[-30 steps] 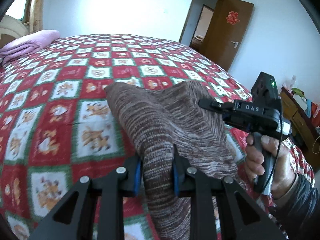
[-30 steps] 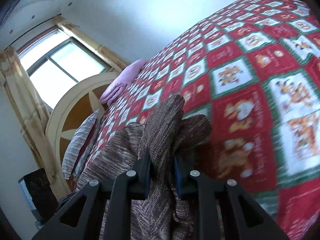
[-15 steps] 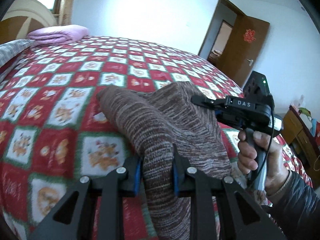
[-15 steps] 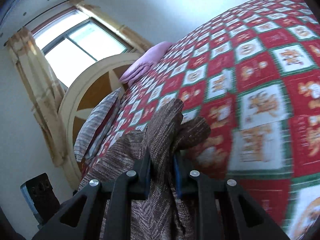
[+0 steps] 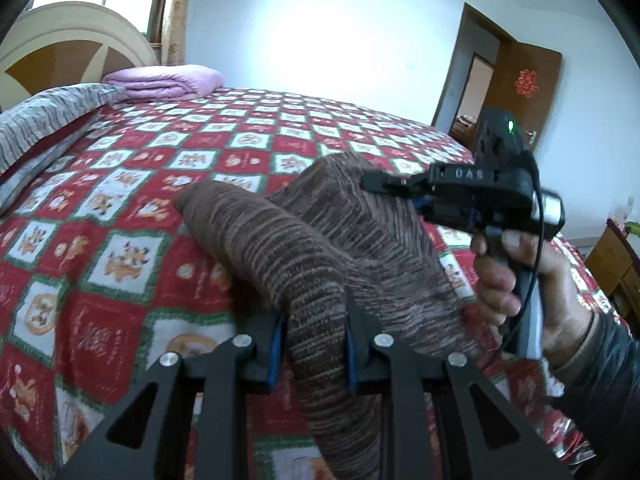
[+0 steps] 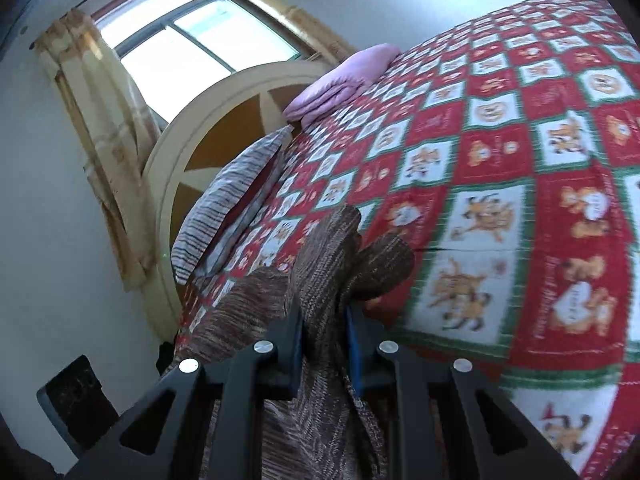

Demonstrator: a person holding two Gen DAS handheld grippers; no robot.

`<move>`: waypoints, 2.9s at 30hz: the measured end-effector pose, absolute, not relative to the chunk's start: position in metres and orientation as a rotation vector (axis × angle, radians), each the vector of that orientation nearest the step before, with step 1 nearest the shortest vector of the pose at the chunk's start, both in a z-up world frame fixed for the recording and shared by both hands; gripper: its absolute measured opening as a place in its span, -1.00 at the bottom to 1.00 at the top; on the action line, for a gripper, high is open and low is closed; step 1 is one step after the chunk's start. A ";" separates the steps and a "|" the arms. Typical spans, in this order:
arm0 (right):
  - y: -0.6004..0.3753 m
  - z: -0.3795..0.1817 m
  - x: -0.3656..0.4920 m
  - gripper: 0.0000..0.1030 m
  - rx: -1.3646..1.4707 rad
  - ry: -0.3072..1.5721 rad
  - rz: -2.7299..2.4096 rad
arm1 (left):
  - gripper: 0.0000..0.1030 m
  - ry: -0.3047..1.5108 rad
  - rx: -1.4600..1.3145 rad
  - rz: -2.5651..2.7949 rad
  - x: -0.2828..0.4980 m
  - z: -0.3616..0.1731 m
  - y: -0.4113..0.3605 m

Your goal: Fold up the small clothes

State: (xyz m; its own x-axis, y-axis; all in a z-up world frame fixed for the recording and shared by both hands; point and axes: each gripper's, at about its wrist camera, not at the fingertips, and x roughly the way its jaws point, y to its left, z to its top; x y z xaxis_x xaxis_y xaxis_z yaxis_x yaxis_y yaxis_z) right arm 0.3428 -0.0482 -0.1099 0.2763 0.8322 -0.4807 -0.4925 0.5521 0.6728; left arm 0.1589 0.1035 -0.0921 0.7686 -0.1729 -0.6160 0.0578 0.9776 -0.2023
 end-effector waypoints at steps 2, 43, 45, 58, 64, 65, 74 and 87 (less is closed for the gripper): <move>-0.038 -0.108 0.343 -0.67 0.418 0.919 0.941 | -0.52 0.691 -0.184 -0.111 0.156 -0.097 0.110; -0.027 -0.156 0.368 -0.77 0.390 1.050 0.780 | 0.47 0.778 -0.235 0.035 0.151 -0.153 0.127; -0.028 -0.159 0.370 -0.78 0.387 1.058 0.771 | 0.47 0.782 -0.237 0.043 0.150 -0.150 0.129; -0.062 -0.126 0.304 -0.24 0.289 0.981 0.801 | 0.88 0.621 -0.094 0.216 0.193 -0.111 0.180; -0.048 -0.137 0.253 -0.25 0.162 1.034 0.879 | 0.94 0.684 -0.105 0.284 0.221 -0.135 0.194; -0.043 -0.140 0.247 -0.31 0.104 1.030 0.871 | 0.94 0.683 -0.112 0.289 0.220 -0.134 0.194; -0.060 -0.112 0.244 -0.85 -0.005 0.958 0.776 | 0.99 0.730 -0.110 0.389 0.216 -0.132 0.181; -0.064 -0.115 0.220 -0.54 -0.028 0.932 0.753 | 1.00 0.644 0.004 0.307 0.146 -0.126 0.143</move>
State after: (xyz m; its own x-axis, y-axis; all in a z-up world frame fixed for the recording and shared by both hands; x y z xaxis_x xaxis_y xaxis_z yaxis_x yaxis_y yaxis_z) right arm 0.2202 -0.0641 -0.1152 0.3644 0.5736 -0.7336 -0.5968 0.7485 0.2889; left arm 0.1458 0.1427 -0.1255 0.7561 0.2830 -0.5901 -0.2802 0.9548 0.0988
